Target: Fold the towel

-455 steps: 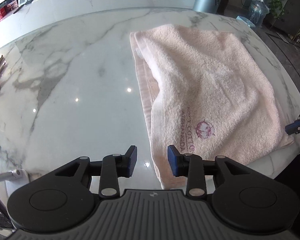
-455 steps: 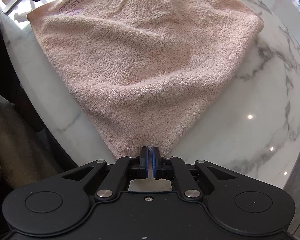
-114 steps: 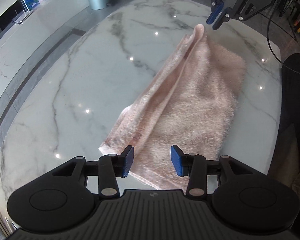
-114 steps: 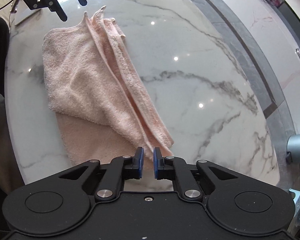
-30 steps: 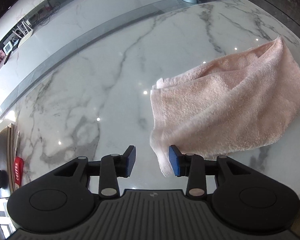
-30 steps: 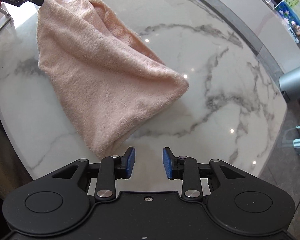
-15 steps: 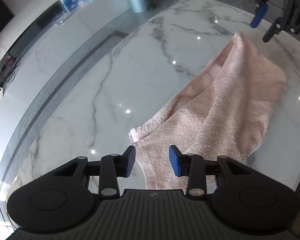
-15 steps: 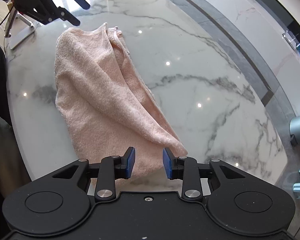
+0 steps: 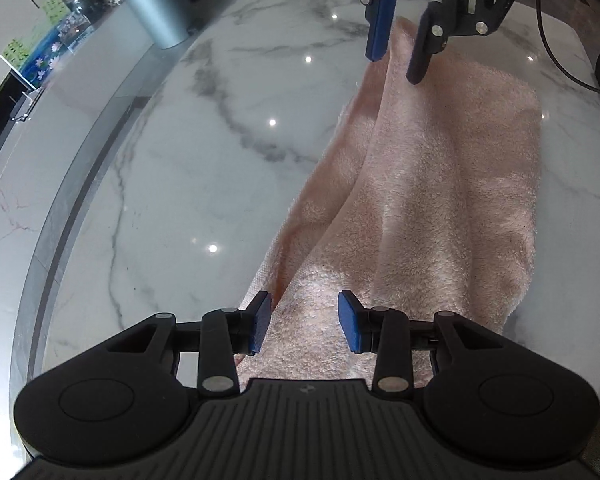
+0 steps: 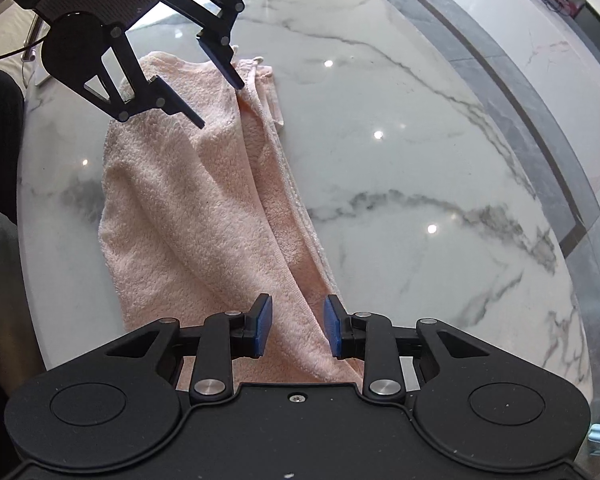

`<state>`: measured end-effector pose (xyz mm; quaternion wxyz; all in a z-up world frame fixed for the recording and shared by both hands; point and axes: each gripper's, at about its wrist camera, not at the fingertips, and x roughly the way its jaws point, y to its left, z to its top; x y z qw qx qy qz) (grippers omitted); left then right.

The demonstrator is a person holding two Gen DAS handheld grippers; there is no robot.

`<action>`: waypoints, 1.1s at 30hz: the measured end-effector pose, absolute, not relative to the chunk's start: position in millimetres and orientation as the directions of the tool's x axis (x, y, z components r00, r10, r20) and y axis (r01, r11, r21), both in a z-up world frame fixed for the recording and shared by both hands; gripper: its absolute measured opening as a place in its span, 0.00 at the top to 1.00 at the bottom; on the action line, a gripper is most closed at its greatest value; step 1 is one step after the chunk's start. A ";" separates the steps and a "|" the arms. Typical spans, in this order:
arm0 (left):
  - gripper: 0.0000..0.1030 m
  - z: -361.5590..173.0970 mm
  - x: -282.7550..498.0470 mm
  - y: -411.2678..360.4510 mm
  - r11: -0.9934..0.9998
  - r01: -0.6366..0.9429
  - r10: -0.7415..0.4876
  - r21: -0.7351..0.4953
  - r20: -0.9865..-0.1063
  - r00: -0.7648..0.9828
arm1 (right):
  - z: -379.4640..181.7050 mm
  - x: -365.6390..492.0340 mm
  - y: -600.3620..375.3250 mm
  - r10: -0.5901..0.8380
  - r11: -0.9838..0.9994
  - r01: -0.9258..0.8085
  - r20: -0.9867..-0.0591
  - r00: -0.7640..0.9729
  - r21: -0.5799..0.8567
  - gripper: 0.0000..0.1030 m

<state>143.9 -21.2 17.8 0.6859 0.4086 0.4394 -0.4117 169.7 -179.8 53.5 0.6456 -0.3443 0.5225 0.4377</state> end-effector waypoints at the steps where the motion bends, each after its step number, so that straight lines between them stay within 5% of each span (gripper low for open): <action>1: 0.66 15.8 145.7 -21.0 0.321 0.927 -0.208 0.192 -0.941 0.267 | 49.1 171.4 -178.9 0.204 0.375 -0.927 -0.977 0.059 0.023 0.78; 11: 0.55 -3.7 168.7 -15.2 0.301 0.947 -0.240 0.115 -0.952 0.192 | 12.9 183.0 -178.1 0.186 0.355 -0.928 -0.981 -0.050 0.114 0.77; 13: 0.54 -5.2 172.0 -12.7 0.319 0.943 -0.250 0.098 -0.951 0.183 | 11.8 182.4 -178.6 0.191 0.361 -0.924 -0.980 -0.060 0.127 0.90; 19: 0.92 0.3 172.3 -3.7 0.374 0.926 -0.280 0.044 -0.947 0.158 | 27.2 169.9 -182.4 0.209 0.338 -0.936 -0.978 -0.027 0.098 0.96; 33: 0.94 21.0 190.5 -4.3 0.454 0.880 -0.257 0.141 -0.925 0.281 | 56.2 194.7 -181.6 0.225 0.429 -0.903 -0.969 0.103 0.004 0.96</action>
